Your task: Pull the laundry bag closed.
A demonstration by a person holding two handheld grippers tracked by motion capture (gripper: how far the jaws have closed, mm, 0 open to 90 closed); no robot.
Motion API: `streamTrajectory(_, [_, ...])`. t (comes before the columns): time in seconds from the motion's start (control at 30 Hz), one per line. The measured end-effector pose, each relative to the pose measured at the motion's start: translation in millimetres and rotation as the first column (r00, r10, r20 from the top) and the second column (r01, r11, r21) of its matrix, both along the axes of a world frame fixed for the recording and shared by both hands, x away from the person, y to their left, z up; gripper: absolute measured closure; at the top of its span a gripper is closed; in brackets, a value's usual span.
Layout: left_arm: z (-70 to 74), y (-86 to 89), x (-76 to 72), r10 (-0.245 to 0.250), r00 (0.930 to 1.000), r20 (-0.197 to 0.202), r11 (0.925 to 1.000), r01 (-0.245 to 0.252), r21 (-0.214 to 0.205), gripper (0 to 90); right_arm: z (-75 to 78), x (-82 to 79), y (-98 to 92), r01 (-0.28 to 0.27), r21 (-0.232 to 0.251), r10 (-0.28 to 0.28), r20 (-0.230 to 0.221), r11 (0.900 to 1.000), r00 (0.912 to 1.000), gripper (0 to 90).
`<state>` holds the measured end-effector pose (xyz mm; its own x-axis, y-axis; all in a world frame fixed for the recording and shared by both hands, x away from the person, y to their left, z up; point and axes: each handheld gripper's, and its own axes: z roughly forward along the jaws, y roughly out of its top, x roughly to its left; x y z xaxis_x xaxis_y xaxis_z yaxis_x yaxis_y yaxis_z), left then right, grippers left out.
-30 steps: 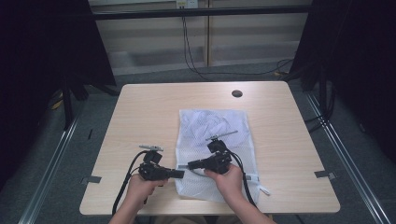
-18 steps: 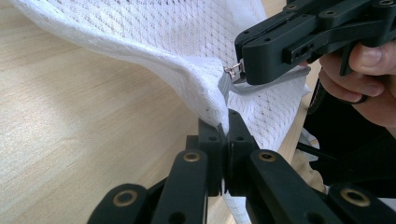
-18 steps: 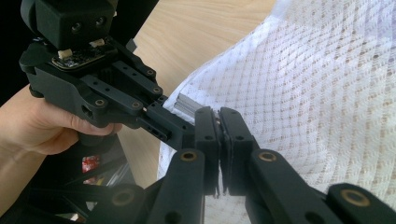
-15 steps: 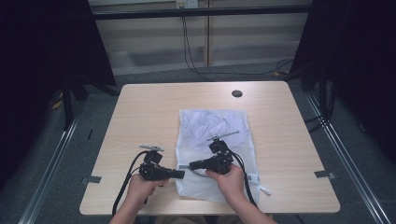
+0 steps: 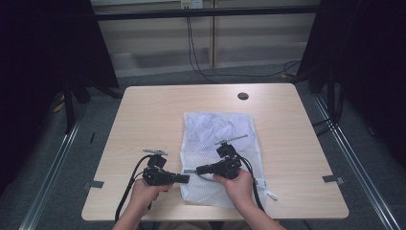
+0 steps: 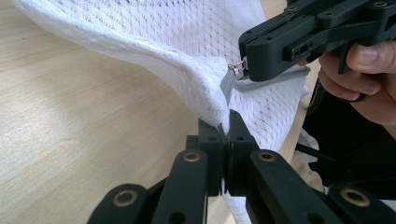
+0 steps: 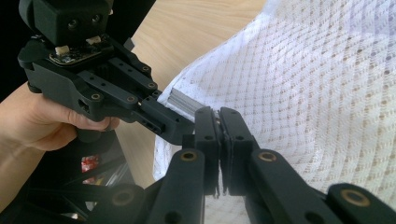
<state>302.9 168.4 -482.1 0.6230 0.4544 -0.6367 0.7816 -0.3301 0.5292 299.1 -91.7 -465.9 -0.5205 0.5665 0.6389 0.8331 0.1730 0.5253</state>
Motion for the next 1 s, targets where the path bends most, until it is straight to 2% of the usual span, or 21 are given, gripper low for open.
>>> streamTrajectory(0.53, [-0.2,-0.3,0.0,-0.003,1.0000,0.009,1.0000,0.003,0.001,88.3,-0.3,-1.1,-3.1,0.000,-0.002,0.000,-0.005,1.0000,1.0000,86.9])
streamTrajectory(0.93, [-0.8,-1.2,-0.1,-0.011,0.9999,0.001,0.9999,0.011,-0.006,88.3,0.2,-1.8,-4.8,-0.002,-0.004,0.002,-0.009,1.0000,1.0000,86.9])
streamTrajectory(1.0, [-0.6,-0.7,-0.3,0.000,1.0000,-0.001,1.0000,0.000,-0.002,88.3,0.2,-1.8,-5.4,-0.001,-0.014,0.001,0.000,0.9999,1.0000,86.9])
